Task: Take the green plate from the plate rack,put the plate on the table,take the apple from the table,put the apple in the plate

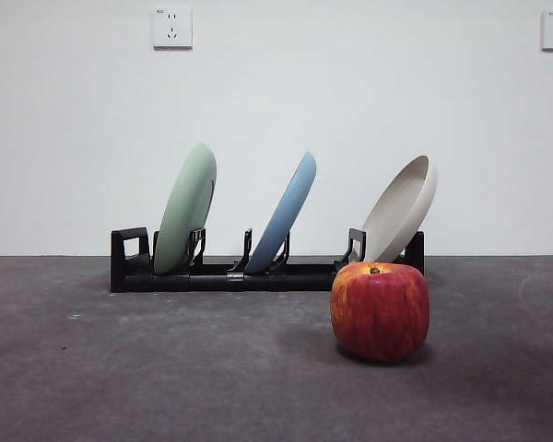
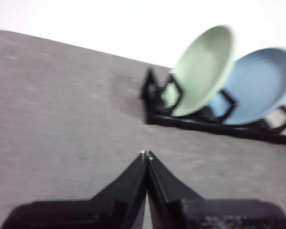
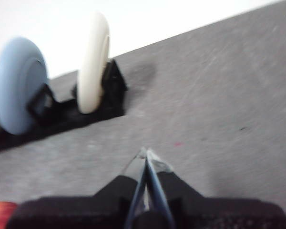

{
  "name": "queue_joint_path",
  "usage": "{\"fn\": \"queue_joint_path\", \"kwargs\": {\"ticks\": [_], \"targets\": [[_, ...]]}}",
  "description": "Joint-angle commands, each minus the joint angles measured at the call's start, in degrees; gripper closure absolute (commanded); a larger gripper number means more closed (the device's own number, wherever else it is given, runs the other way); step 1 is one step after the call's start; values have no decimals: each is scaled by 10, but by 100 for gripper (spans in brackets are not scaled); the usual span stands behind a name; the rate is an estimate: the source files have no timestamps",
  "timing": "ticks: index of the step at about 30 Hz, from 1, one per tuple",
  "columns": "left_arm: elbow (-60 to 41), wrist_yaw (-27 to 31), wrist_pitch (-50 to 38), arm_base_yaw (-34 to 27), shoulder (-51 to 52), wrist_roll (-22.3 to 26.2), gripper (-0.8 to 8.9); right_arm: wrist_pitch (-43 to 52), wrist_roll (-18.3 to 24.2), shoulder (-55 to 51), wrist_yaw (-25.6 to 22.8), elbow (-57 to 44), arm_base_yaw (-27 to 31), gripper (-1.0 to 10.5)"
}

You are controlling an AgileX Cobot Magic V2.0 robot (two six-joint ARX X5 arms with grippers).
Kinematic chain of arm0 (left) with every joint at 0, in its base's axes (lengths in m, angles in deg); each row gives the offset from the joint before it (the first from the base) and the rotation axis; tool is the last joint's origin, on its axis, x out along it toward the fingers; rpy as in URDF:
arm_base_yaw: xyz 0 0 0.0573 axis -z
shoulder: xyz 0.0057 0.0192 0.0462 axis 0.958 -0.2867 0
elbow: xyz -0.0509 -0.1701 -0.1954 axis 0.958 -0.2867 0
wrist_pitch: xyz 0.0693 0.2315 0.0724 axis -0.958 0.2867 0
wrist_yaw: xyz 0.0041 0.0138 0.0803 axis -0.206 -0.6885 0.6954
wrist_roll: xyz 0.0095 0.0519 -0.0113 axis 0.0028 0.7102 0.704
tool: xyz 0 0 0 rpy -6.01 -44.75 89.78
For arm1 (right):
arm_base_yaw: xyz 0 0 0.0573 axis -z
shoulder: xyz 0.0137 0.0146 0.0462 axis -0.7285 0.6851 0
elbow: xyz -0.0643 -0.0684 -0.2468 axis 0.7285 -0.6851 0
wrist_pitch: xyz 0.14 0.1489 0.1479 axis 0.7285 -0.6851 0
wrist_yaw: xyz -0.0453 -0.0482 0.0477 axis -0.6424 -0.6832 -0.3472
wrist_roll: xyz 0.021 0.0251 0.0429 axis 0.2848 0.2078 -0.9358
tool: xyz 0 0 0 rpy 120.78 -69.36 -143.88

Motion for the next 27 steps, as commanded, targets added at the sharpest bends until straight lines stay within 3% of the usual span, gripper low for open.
{"fn": "queue_joint_path", "kwargs": {"ticks": [1,4,13,22,27], "targets": [[3,-31,-7,-1,0,-56,819,-3,-85,-1,43,4,1,951],[28,-56,11,-1,0,-71,819,-4,-96,2,72,26,1,957],[168,-63,67,-1,-56,-55,819,-73,-97,83,70,164,1,957],[310,-57,67,-1,-266,29,819,-87,-7,259,73,333,1,957],[398,-122,84,-1,-408,29,819,-114,49,363,117,419,1,957]]}}
